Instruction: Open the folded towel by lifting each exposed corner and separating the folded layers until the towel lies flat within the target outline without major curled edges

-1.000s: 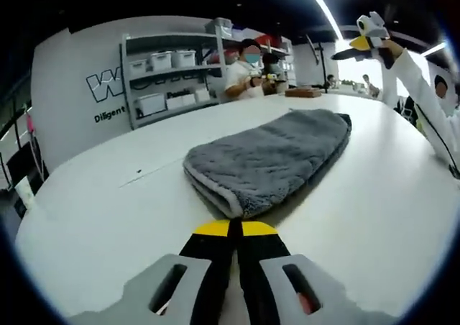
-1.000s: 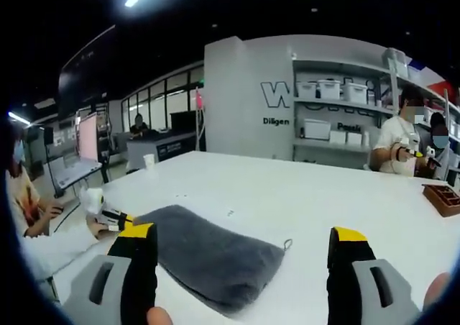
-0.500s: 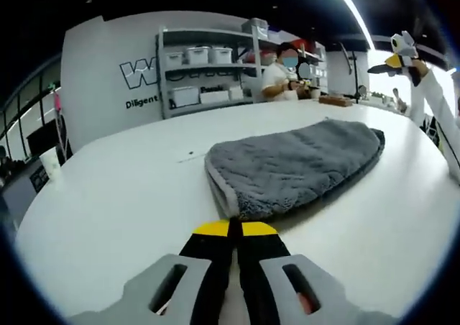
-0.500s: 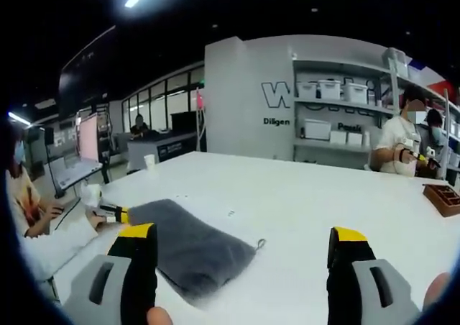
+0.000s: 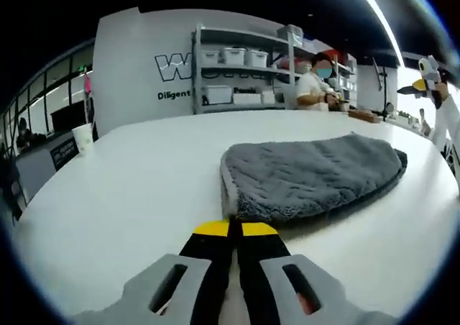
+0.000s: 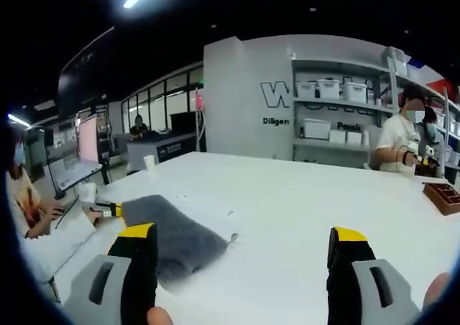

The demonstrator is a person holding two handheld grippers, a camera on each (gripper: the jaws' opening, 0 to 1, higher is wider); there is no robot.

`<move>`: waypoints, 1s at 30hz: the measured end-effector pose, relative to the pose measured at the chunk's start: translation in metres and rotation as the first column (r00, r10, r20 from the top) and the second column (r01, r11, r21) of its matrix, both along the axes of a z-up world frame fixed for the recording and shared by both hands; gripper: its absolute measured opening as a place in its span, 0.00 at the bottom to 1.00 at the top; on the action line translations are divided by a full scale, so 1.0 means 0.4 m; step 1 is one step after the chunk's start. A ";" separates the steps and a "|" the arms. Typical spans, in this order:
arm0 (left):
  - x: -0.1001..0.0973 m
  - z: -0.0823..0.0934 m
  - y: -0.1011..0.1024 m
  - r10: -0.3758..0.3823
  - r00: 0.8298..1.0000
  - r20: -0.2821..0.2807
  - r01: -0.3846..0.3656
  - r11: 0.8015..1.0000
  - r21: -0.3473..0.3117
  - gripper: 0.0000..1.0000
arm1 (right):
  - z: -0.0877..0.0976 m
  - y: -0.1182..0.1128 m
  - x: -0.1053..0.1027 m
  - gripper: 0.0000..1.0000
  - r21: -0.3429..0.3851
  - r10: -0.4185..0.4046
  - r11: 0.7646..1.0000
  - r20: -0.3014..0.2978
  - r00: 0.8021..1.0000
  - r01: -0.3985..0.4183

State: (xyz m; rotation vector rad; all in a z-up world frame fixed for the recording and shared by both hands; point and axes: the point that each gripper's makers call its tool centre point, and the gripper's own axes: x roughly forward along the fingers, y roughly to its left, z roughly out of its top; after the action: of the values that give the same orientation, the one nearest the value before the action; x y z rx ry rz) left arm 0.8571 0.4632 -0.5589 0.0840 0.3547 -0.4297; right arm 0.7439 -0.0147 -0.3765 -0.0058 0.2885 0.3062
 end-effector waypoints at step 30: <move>-0.009 0.002 0.137 0.127 0.992 0.017 -0.127 0.991 0.030 0.03 | -0.003 -0.002 -0.002 0.99 0.001 -0.004 1.000 -0.007 1.000 0.004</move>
State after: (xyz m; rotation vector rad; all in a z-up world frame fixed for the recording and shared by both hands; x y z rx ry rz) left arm 0.8533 0.5178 -0.5580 0.0943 0.3504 -0.2973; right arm 0.7430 -0.0156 -0.3778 -0.0033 0.2952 0.3023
